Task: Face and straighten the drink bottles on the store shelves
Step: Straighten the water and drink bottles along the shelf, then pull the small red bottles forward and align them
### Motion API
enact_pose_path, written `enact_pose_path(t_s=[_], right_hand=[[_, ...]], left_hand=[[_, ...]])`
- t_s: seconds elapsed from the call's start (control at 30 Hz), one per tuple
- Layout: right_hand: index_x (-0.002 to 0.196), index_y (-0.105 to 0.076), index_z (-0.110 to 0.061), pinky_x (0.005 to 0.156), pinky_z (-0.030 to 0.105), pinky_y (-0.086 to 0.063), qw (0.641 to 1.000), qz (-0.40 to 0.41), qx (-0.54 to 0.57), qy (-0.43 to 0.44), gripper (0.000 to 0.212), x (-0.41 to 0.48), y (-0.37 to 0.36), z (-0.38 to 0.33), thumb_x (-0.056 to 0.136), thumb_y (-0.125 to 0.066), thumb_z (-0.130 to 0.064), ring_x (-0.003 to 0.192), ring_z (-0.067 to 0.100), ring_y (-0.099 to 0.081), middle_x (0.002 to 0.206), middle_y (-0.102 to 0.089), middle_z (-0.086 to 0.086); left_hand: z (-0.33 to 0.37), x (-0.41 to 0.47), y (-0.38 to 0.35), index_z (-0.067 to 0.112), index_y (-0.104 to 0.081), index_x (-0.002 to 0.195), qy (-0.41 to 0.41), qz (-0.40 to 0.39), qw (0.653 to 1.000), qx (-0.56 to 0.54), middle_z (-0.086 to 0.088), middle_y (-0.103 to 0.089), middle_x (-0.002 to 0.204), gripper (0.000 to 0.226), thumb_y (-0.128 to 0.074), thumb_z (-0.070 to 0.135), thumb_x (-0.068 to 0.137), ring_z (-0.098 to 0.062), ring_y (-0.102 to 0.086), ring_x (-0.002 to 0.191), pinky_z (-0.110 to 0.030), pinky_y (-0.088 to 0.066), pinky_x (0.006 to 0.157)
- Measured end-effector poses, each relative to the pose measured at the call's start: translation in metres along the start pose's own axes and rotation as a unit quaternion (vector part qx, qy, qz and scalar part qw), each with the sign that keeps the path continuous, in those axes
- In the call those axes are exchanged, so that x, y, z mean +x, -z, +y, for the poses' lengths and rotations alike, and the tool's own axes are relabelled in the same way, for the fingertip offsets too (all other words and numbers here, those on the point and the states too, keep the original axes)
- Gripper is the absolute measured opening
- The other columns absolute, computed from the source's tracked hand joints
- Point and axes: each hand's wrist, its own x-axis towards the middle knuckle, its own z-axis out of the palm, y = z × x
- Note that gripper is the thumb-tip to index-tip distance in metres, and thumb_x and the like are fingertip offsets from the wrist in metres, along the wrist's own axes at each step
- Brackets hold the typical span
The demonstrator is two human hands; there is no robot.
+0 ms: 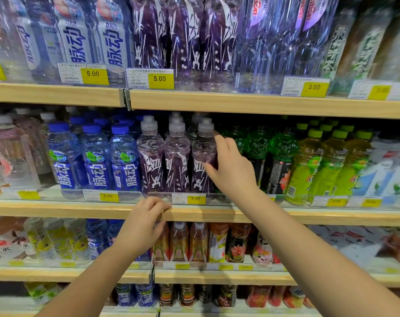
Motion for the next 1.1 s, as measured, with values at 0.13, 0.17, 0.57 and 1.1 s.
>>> enact_pose_path(t_s=[0.13, 0.17, 0.57, 1.1], right_hand=[[0.158, -0.029, -0.021, 0.048, 0.028, -0.043, 1.000, -0.022, 0.010, 0.013, 0.069, -0.023, 0.011, 0.007, 0.100, -0.061, -0.041, 0.078, 0.018, -0.063, 0.149, -0.040, 0.001], [0.157, -0.031, -0.023, 0.052, 0.029, -0.045, 0.999, -0.027, 0.013, 0.009, 0.068, -0.032, 0.015, 0.010, 0.099, -0.061, -0.041, 0.083, 0.017, -0.064, 0.148, -0.041, -0.001], [0.143, -0.053, -0.030, 0.072, 0.029, -0.046, 0.984, -0.158, -0.028, -0.071, 0.053, -0.171, 0.037, 0.067, 0.095, -0.063, -0.050, 0.113, 0.019, -0.058, 0.134, -0.054, -0.004], [0.146, -0.049, -0.030, 0.101, 0.039, -0.050, 0.967, -0.235, 0.020, -0.100, 0.057, -0.306, 0.139, 0.234, 0.095, -0.062, -0.053, 0.136, 0.022, -0.046, 0.154, -0.040, -0.002]], left_hand=[[0.010, -0.005, -0.001, 0.024, -0.051, 0.136, 0.002, -0.010, 0.999, 0.038, 0.007, -0.047, 0.130, 0.049, -0.066, 0.026, 0.089, -0.016, -0.044, 0.118, -0.032, -0.041, 0.101], [0.013, -0.005, -0.001, 0.023, -0.049, 0.138, 0.004, -0.019, 0.998, 0.053, 0.006, -0.046, 0.132, 0.051, -0.065, 0.030, 0.089, -0.017, -0.043, 0.119, -0.032, -0.040, 0.102], [0.093, -0.006, -0.006, 0.023, -0.047, 0.134, -0.010, -0.077, 0.991, 0.110, -0.003, -0.044, 0.135, 0.053, -0.058, 0.048, 0.089, -0.026, -0.041, 0.124, -0.041, -0.040, 0.102], [0.339, -0.037, -0.058, 0.024, -0.040, 0.140, -0.011, -0.231, 0.965, 0.120, -0.003, -0.033, 0.143, 0.059, -0.058, 0.052, 0.091, -0.027, -0.033, 0.132, -0.042, -0.048, 0.098]])
